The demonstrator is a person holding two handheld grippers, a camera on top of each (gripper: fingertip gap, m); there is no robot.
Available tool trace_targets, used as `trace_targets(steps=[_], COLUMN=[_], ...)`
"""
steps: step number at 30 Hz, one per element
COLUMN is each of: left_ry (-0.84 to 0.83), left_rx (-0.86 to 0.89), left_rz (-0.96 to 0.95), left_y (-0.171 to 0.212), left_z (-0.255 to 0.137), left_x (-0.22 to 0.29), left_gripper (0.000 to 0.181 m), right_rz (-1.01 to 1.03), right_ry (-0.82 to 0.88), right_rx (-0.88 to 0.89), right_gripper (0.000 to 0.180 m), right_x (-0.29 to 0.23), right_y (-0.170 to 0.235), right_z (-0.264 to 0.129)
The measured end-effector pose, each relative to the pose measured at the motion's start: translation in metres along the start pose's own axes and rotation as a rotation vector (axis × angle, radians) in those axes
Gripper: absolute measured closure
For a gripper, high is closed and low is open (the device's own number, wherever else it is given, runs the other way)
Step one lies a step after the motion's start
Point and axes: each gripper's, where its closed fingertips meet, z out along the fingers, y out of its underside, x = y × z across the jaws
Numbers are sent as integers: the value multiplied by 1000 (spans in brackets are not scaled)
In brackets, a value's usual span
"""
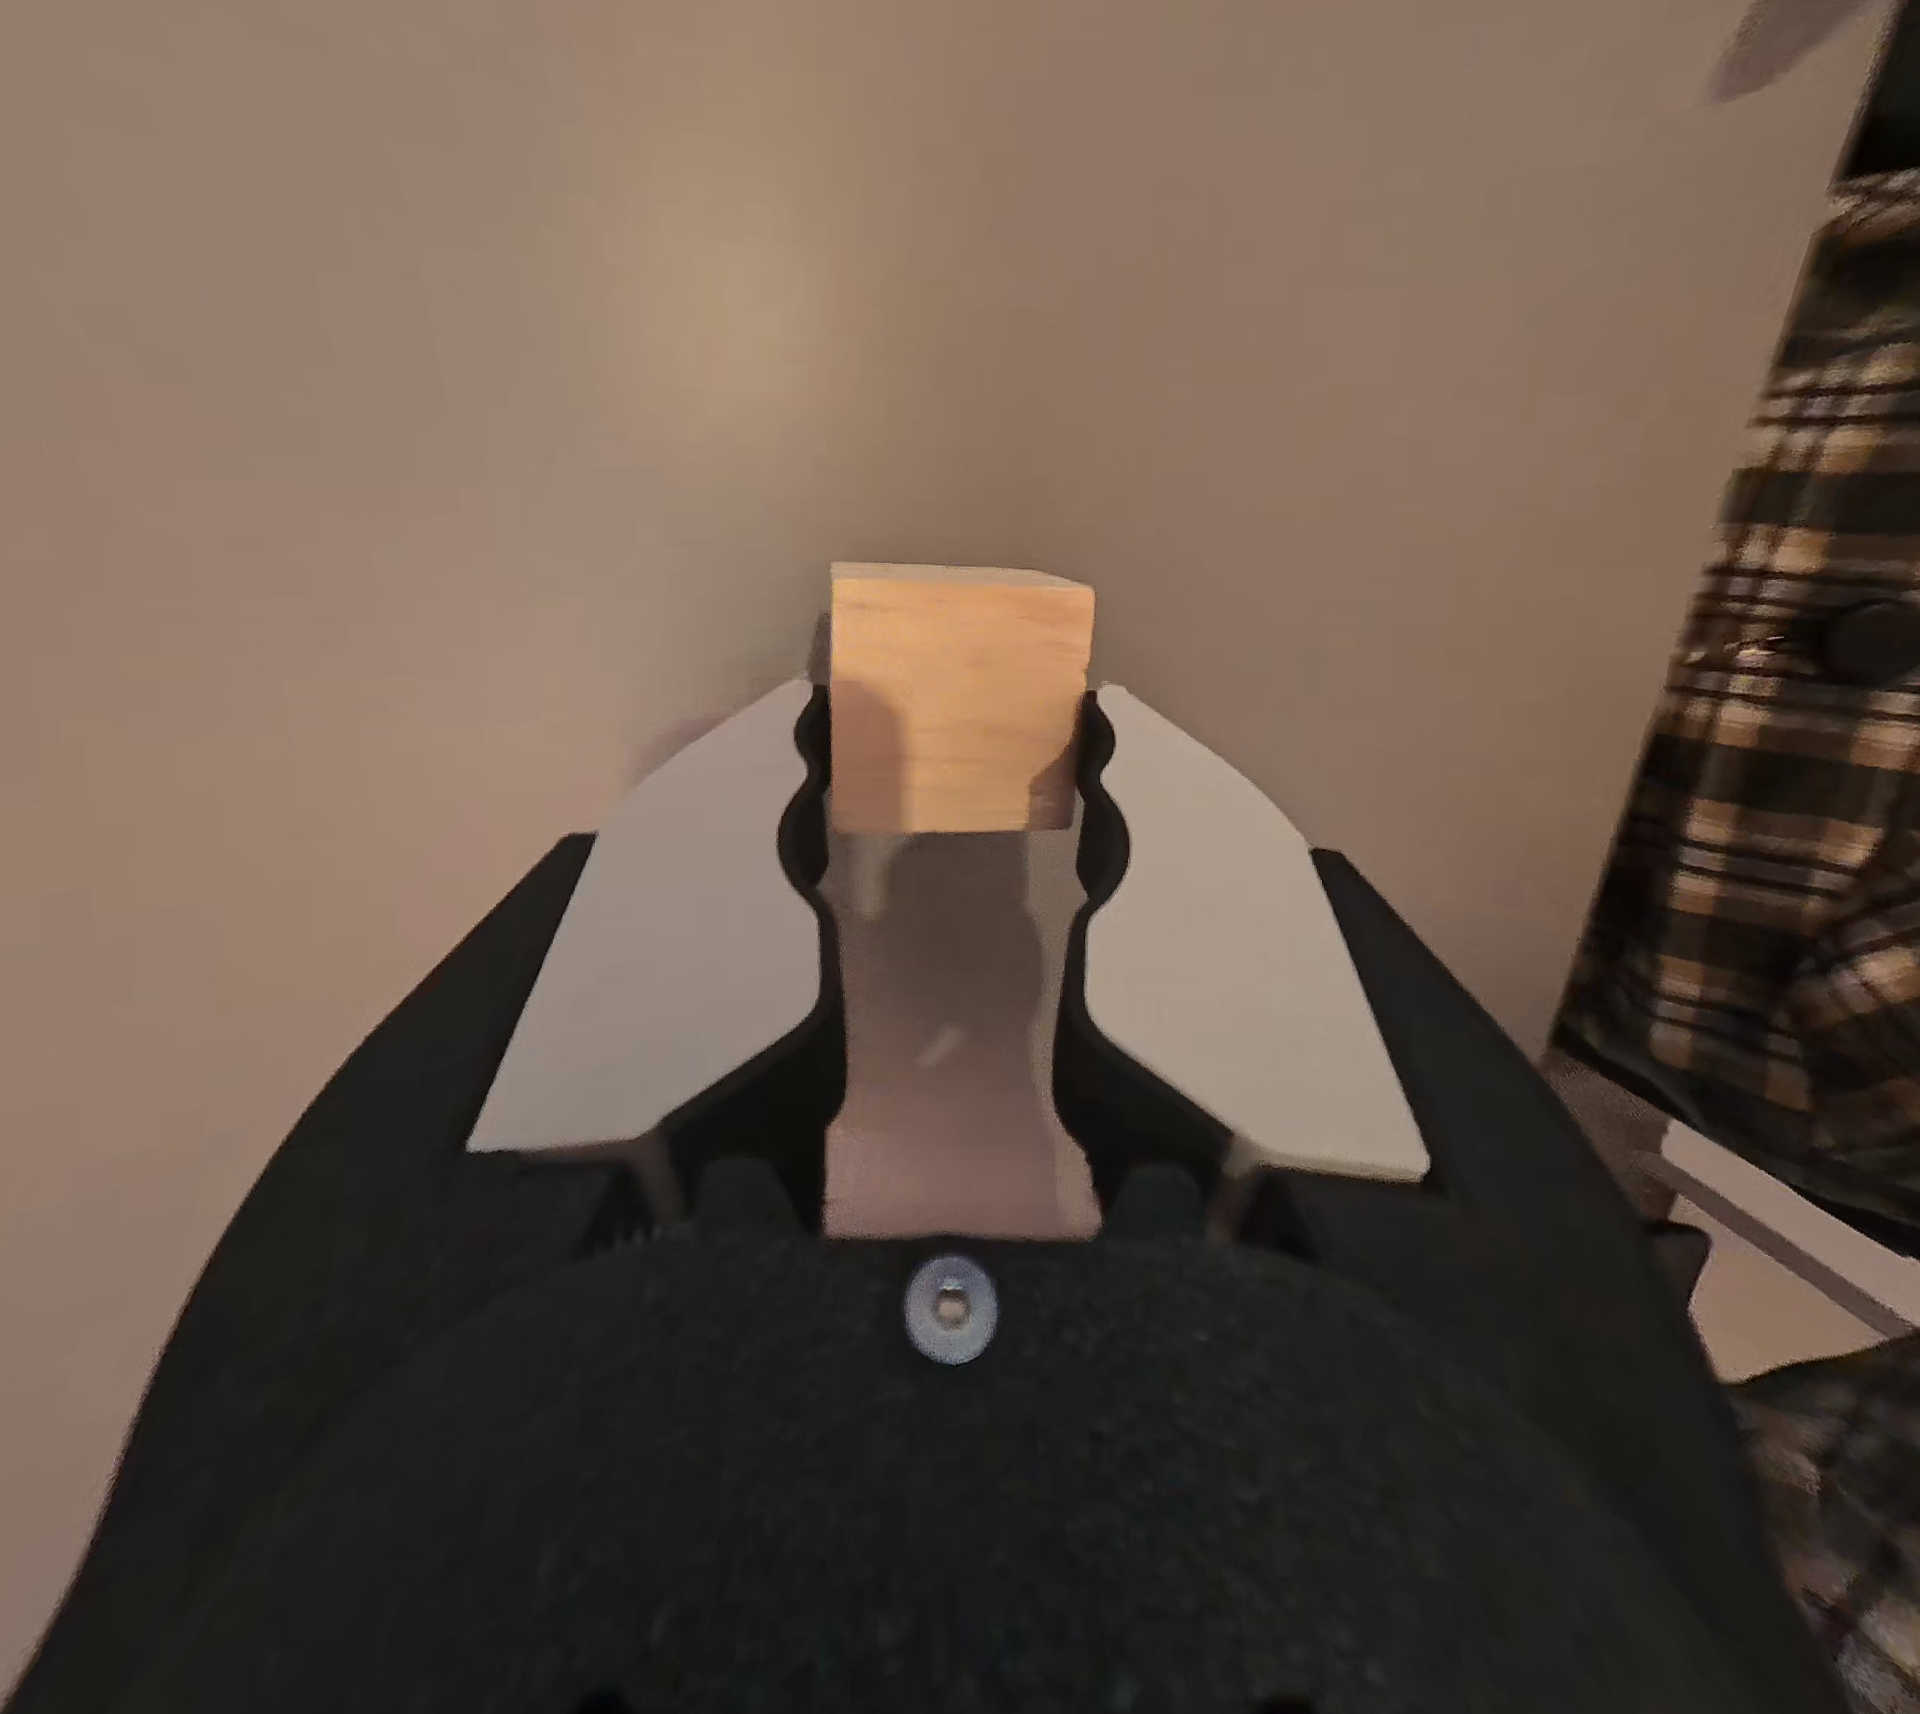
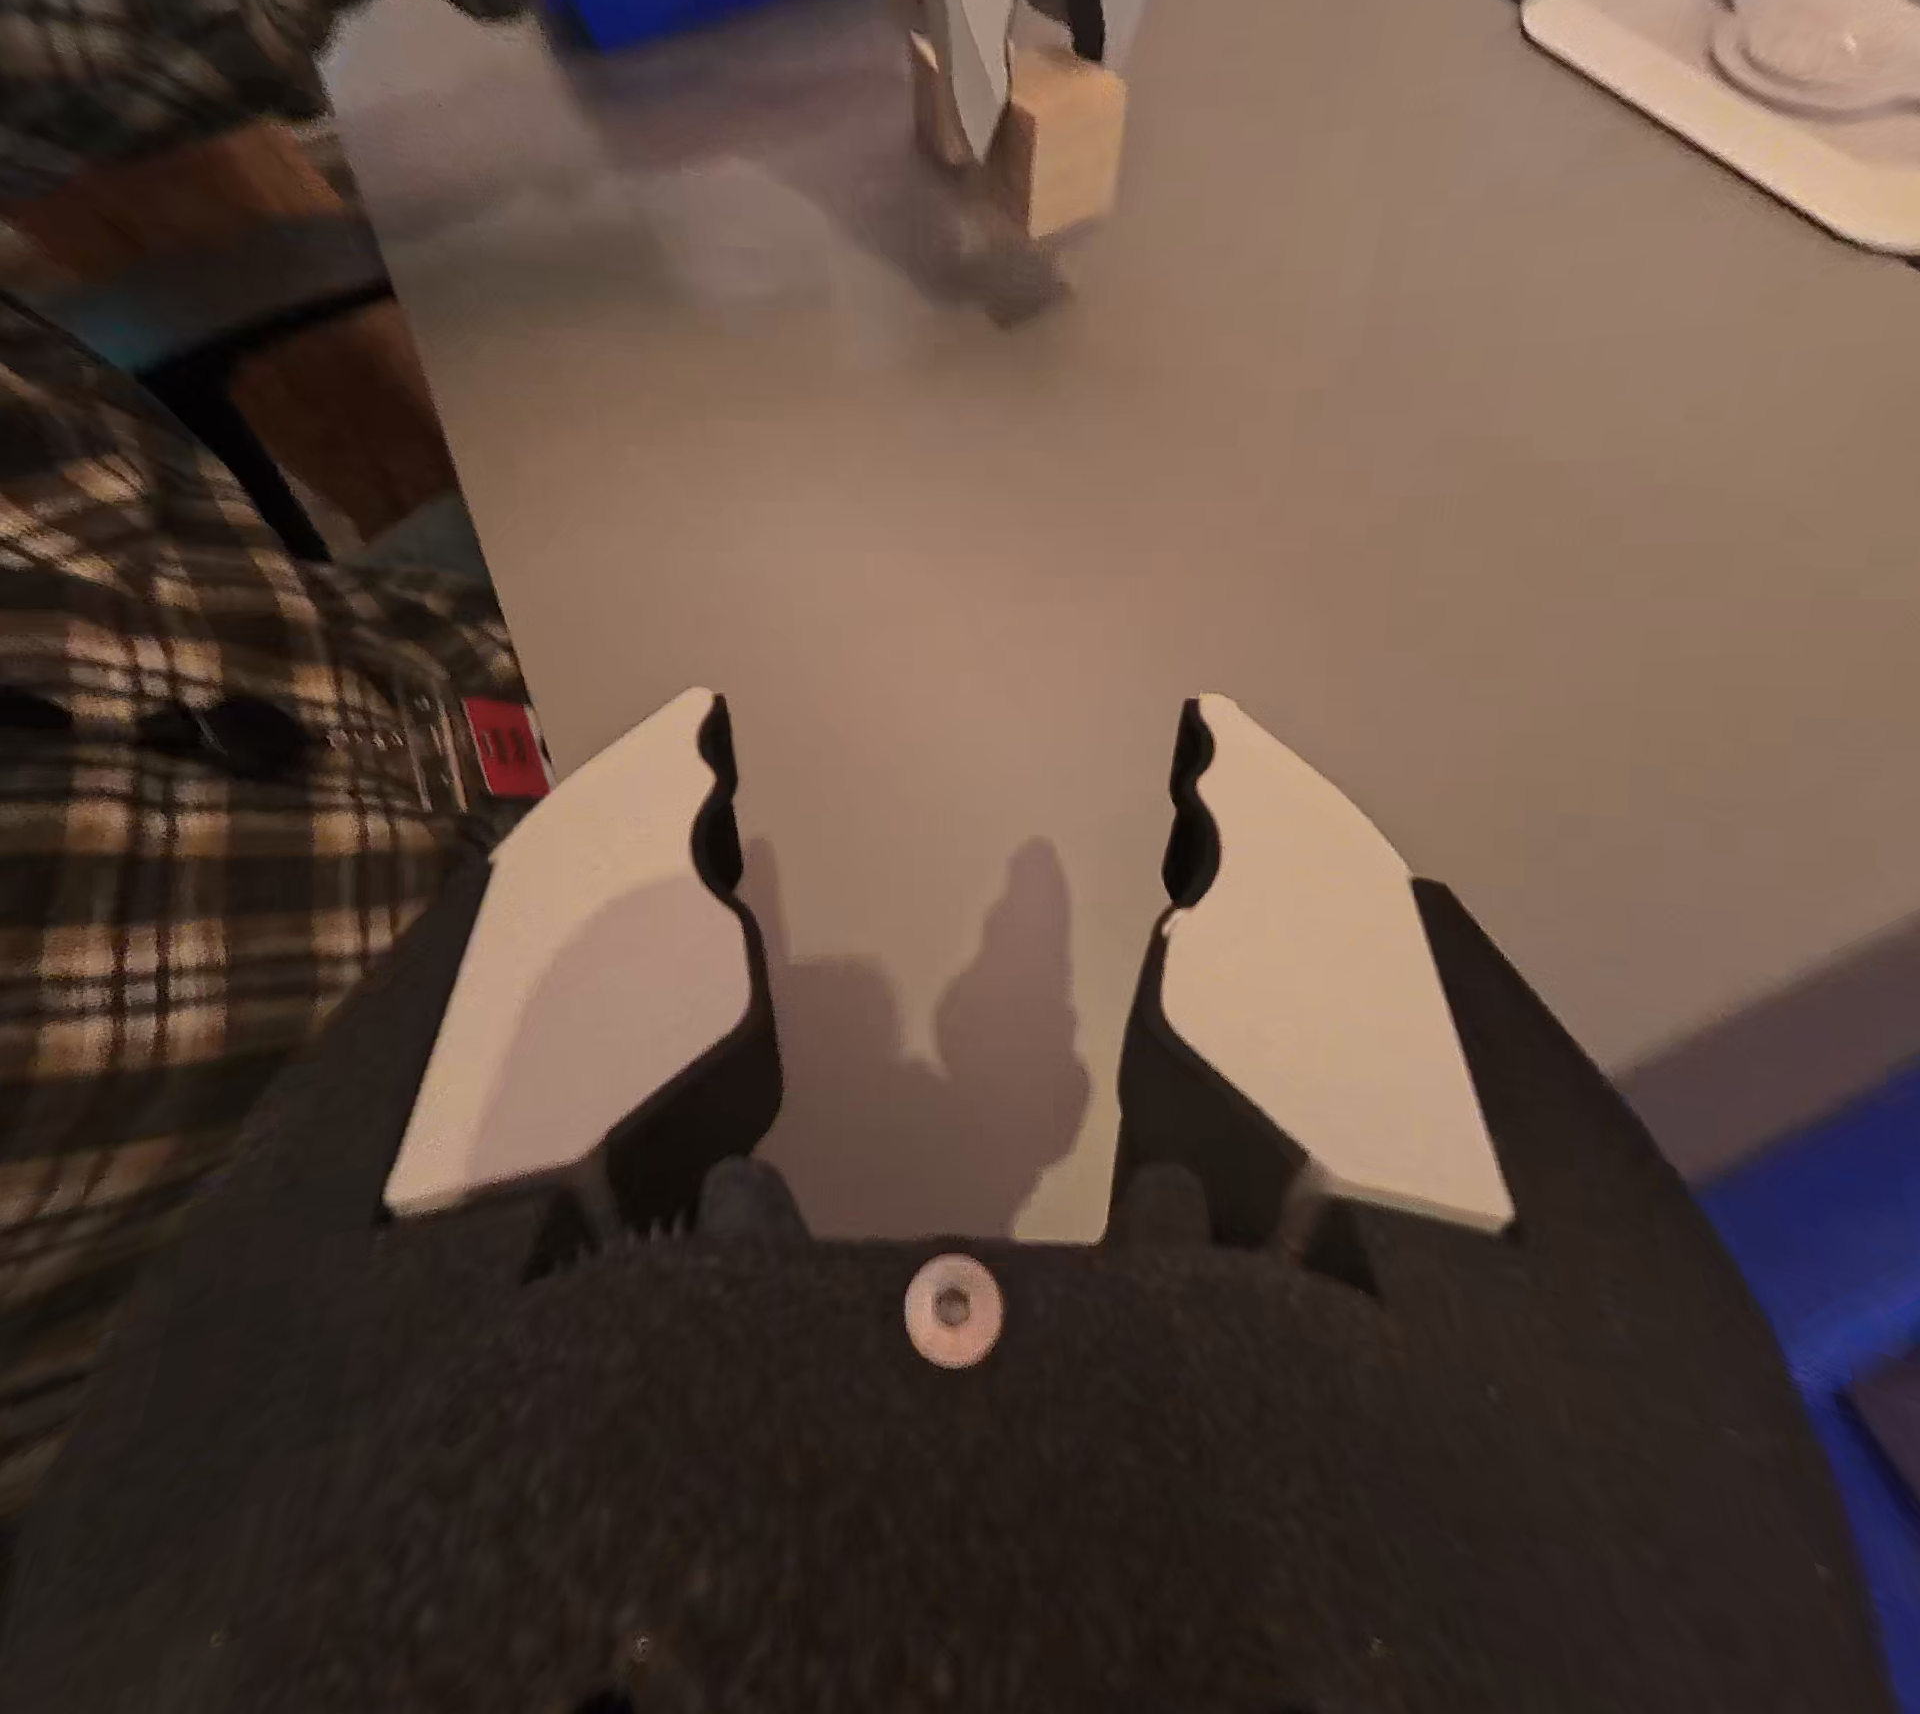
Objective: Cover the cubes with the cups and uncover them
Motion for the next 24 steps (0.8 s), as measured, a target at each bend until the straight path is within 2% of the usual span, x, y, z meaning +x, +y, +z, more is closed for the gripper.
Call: trace_targets(steps=[4,10,20,24], left_ry=[30,22,25,47], left_rx=[68,78,104,115], left_rz=[96,238,310,320], left_y=[-38,-77,-99,-101], left_z=[-25,-40,-38,-36], left_x=[46,107,139,144], left_gripper=[136,136,136,136], right_rz=[-21,-101,-163,-180], right_ry=[-100,-146,-174,-188], right_rx=[101,125,189,194], right_gripper=[100,102,119,134], right_x=[-5,-10,-23,-25], right_y=[-29,-65,-93,-95], right_z=[36,78,74,72])
